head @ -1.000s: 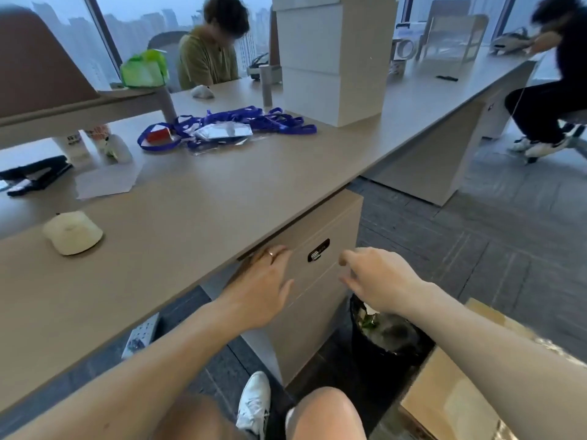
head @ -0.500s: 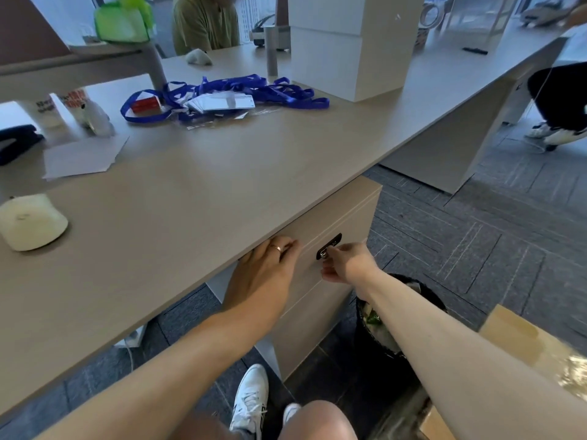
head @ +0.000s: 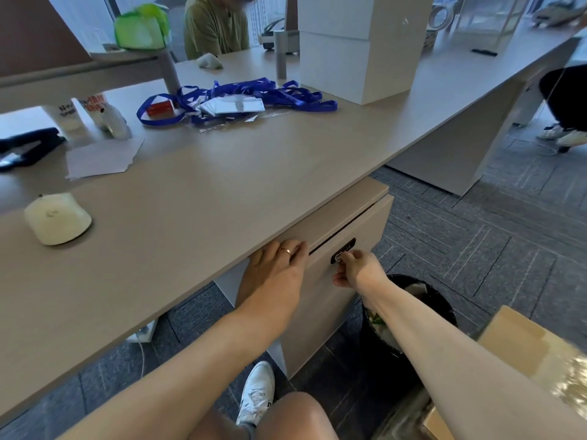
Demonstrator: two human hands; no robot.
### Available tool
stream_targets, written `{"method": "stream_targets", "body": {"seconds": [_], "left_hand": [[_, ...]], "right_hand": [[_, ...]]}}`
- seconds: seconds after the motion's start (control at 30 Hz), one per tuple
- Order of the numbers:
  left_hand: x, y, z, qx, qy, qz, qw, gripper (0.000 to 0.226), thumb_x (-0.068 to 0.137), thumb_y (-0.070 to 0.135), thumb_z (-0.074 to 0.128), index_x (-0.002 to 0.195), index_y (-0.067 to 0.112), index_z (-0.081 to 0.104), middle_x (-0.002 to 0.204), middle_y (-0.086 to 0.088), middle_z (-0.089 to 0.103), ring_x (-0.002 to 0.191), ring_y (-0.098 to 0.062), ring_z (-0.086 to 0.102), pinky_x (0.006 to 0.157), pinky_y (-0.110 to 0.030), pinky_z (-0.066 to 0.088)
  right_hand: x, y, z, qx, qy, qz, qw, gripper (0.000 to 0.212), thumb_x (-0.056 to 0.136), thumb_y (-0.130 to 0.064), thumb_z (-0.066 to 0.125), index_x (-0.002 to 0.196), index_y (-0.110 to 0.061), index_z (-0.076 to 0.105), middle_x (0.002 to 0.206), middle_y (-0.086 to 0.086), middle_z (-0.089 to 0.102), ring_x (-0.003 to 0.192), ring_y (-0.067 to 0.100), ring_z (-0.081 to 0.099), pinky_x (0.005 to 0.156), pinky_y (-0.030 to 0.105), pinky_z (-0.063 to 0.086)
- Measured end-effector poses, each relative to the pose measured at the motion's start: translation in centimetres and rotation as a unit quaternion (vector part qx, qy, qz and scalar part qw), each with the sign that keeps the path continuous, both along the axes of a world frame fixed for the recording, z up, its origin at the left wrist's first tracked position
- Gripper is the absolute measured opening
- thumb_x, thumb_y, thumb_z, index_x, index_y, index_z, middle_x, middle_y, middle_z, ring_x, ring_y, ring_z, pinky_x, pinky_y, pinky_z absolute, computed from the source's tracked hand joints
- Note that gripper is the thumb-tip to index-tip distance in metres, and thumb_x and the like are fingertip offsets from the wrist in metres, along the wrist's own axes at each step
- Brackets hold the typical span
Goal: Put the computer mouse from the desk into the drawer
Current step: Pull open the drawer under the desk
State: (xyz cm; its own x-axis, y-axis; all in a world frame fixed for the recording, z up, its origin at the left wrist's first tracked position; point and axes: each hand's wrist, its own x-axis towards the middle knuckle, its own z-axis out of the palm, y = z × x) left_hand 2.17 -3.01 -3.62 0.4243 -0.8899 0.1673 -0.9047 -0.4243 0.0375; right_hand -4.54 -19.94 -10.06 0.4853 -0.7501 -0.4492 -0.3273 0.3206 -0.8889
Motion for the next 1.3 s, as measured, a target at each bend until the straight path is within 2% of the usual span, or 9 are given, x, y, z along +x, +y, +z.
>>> {"method": "stream_targets", "body": {"seconds": [0.23, 0.47, 0.6, 0.7, 0.93, 1.17, 1.3], "left_hand": [[-0.9, 0.0, -1.0, 0.012, -0.04, 0.02, 0.999, 0.084, 0.084, 0.014, 0.063, 0.153, 0.015, 0.016, 0.155, -0.002, 0.028, 0.134, -0.025, 0.03, 0.108, -0.041, 0.031], [-1.5, 0.0, -1.2, 0.044, -0.044, 0.041, 0.997, 0.098, 0.075, 0.008, 0.069, 0.154, 0.013, 0.012, 0.157, -0.005, 0.025, 0.136, -0.027, 0.027, 0.11, -0.04, 0.029], [-1.5, 0.0, -1.0, 0.056, -0.039, 0.046, 0.997, 0.099, 0.075, 0.011, 0.069, 0.154, 0.014, 0.009, 0.159, -0.005, 0.023, 0.139, -0.027, 0.025, 0.112, -0.04, 0.027], [-1.9, 0.0, -0.9, 0.063, -0.025, 0.05, 0.996, 0.097, 0.078, 0.013, 0.066, 0.154, 0.013, 0.007, 0.16, -0.006, 0.02, 0.14, -0.028, 0.023, 0.112, -0.042, 0.027], [-2.5, 0.2, -0.7, 0.053, 0.007, 0.057, 0.997, 0.084, 0.084, 0.018, 0.054, 0.154, 0.012, 0.008, 0.161, -0.005, 0.017, 0.139, -0.027, 0.022, 0.11, -0.041, 0.026], [-2.7, 0.0, -0.6, 0.048, 0.015, 0.063, 0.997, 0.082, 0.084, 0.02, 0.054, 0.154, 0.012, 0.011, 0.161, -0.004, 0.019, 0.139, -0.027, 0.022, 0.11, -0.041, 0.025], [-2.7, 0.2, -0.5, 0.045, 0.015, 0.062, 0.997, 0.081, 0.085, 0.018, 0.052, 0.154, 0.012, 0.011, 0.161, -0.004, 0.019, 0.139, -0.027, 0.022, 0.111, -0.042, 0.026]], "right_hand": [[-6.1, 0.5, 0.2, -0.007, -0.011, 0.003, 1.0, 0.025, 0.105, -0.013, 0.044, 0.086, -0.007, 0.057, 0.078, 0.013, 0.057, 0.066, 0.024, 0.06, 0.059, 0.031, 0.059], [-11.9, 0.9, 1.0, -0.038, 0.053, 0.021, 0.998, 0.028, 0.106, -0.014, 0.038, 0.107, 0.002, 0.062, 0.09, 0.018, 0.064, 0.074, 0.025, 0.065, 0.06, 0.03, 0.059], [-14.9, 1.3, 1.4, -0.039, 0.067, 0.016, 0.997, 0.03, 0.106, -0.014, 0.039, 0.1, 0.002, 0.063, 0.081, 0.014, 0.064, 0.068, 0.023, 0.065, 0.059, 0.03, 0.059], [-16.8, 1.6, 1.6, -0.045, 0.076, 0.015, 0.996, 0.031, 0.107, -0.013, 0.037, 0.092, -0.003, 0.063, 0.078, 0.012, 0.064, 0.069, 0.023, 0.064, 0.065, 0.033, 0.06], [-18.1, 1.8, 1.2, -0.041, 0.078, -0.003, 0.996, 0.031, 0.106, -0.013, 0.037, 0.09, -0.003, 0.061, 0.078, 0.014, 0.064, 0.07, 0.025, 0.064, 0.066, 0.036, 0.06], [-18.6, 1.7, 0.9, -0.045, 0.084, -0.014, 0.995, 0.029, 0.106, -0.014, 0.037, 0.092, -0.001, 0.059, 0.078, 0.014, 0.063, 0.067, 0.025, 0.064, 0.064, 0.035, 0.06], [-18.6, 1.8, 0.8, -0.047, 0.087, -0.018, 0.995, 0.029, 0.106, -0.014, 0.037, 0.093, -0.002, 0.06, 0.079, 0.014, 0.062, 0.069, 0.026, 0.065, 0.068, 0.038, 0.061]]}}
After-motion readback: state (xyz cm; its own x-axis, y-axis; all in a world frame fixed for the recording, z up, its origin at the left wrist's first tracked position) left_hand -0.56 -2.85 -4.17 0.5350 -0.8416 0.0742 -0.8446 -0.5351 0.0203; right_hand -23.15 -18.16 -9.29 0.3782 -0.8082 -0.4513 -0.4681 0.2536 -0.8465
